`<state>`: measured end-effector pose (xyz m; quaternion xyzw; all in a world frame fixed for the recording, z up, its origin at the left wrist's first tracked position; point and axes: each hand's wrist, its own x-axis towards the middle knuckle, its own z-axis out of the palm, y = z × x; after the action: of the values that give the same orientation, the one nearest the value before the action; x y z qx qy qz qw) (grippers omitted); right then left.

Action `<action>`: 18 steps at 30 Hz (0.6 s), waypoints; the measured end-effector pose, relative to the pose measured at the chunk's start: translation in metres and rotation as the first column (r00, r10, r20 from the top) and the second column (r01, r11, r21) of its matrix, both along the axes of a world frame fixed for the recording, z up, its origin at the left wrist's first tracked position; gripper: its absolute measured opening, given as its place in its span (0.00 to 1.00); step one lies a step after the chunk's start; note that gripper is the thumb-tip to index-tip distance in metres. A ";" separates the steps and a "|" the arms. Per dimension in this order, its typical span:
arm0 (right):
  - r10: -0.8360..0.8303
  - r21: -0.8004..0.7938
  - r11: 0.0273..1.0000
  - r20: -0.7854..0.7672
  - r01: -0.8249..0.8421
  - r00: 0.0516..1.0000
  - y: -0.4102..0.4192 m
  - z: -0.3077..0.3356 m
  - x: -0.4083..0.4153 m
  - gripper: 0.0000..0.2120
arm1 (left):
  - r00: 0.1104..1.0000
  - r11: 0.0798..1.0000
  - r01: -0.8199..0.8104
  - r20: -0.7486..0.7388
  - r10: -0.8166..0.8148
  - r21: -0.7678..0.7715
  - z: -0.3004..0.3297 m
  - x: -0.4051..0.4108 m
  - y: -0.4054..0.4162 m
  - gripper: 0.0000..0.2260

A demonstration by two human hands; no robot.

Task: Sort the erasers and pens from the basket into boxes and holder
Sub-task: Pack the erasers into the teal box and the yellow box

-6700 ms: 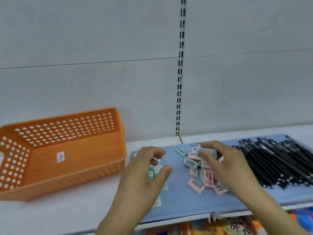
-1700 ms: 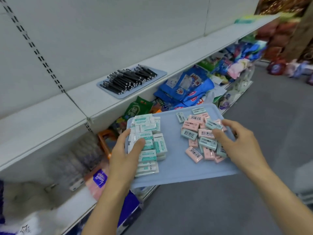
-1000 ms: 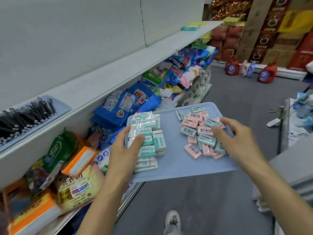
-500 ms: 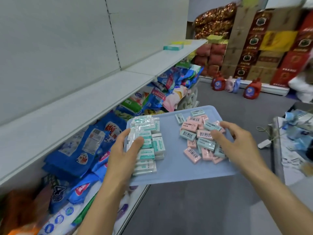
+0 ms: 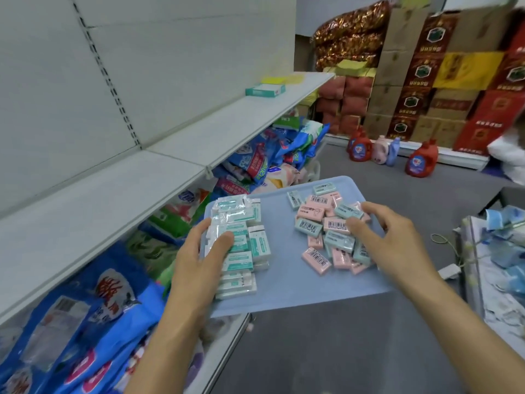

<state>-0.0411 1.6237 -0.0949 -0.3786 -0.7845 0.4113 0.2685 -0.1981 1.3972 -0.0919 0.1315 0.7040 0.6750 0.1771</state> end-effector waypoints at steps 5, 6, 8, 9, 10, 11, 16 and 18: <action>0.061 0.026 0.998 0.013 -0.061 0.998 0.105 0.014 -0.047 0.24 | 0.997 0.997 -0.073 0.011 0.073 0.009 0.002 -0.035 0.098 0.15; 0.067 0.041 0.997 0.018 -0.068 0.998 0.125 0.018 -0.059 0.24 | 0.996 0.996 -0.085 0.011 0.085 0.011 0.004 -0.043 0.116 0.15; 0.083 0.059 0.995 0.038 -0.085 0.996 0.159 0.023 -0.084 0.24 | 0.994 0.994 -0.109 0.005 0.109 -0.002 0.007 -0.062 0.148 0.14; 0.097 0.058 0.993 0.045 -0.100 0.994 0.174 0.023 -0.096 0.24 | 0.992 0.992 -0.123 0.003 0.123 -0.007 0.008 -0.072 0.161 0.15; 0.112 0.056 0.992 0.046 -0.115 0.993 0.188 0.022 -0.109 0.24 | 0.991 0.991 -0.136 -0.002 0.136 -0.009 0.010 -0.082 0.173 0.16; 0.126 0.051 0.990 0.044 -0.128 0.991 0.201 0.021 -0.124 0.25 | 0.989 0.989 -0.147 -0.013 0.146 -0.018 0.011 -0.093 0.184 0.16; 0.201 0.045 0.978 0.021 -0.202 0.979 0.265 0.013 -0.206 0.24 | 0.979 0.980 -0.196 -0.062 0.194 -0.040 0.017 -0.159 0.238 0.14; 0.229 0.052 0.972 0.002 -0.229 0.973 0.289 0.010 -0.245 0.24 | 0.972 0.973 -0.225 -0.081 0.221 -0.052 0.016 -0.191 0.258 0.13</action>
<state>-0.2861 1.9130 -0.0850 -0.2776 -0.8327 0.4199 0.2307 -0.3894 1.6556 -0.0755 0.0714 0.7407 0.6635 0.0776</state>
